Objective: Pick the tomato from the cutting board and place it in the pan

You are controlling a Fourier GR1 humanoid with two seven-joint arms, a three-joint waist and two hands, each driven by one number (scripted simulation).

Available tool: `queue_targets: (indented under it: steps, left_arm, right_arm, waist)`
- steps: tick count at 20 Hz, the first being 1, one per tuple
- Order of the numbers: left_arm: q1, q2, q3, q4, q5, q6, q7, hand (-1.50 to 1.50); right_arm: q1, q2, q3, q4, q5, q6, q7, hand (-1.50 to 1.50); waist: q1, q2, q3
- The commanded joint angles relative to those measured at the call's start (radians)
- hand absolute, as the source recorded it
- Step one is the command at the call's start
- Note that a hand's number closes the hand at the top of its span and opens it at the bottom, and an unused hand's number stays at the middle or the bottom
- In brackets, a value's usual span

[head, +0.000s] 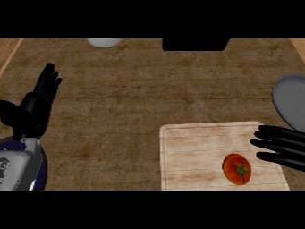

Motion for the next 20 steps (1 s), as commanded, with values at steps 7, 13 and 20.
queue_targets:
  steps: [7, 13, 20]
  left_arm:
    - [-0.042, -0.056, -0.002, -0.005, -0.064, 0.038, 0.048, 0.00]
    - [0.021, -0.042, 0.039, 0.002, -0.067, -0.037, -0.020, 0.00]
    - [-0.021, -0.047, 0.072, 0.020, -0.060, -0.051, -0.010, 0.00]
  right_arm:
    - [-0.037, 0.093, 0.097, 0.106, 0.220, -0.004, -0.077, -1.50]
    - [0.041, 0.136, 0.074, -0.057, 0.298, 0.026, 0.000, -1.50]
    - [0.023, 0.197, 0.115, -0.004, 0.505, -0.047, 0.069, -1.50]
  waist:
    - [0.000, 0.001, 0.000]
    - [-0.006, -0.001, 0.000]
    - [-0.007, -0.001, 0.000]
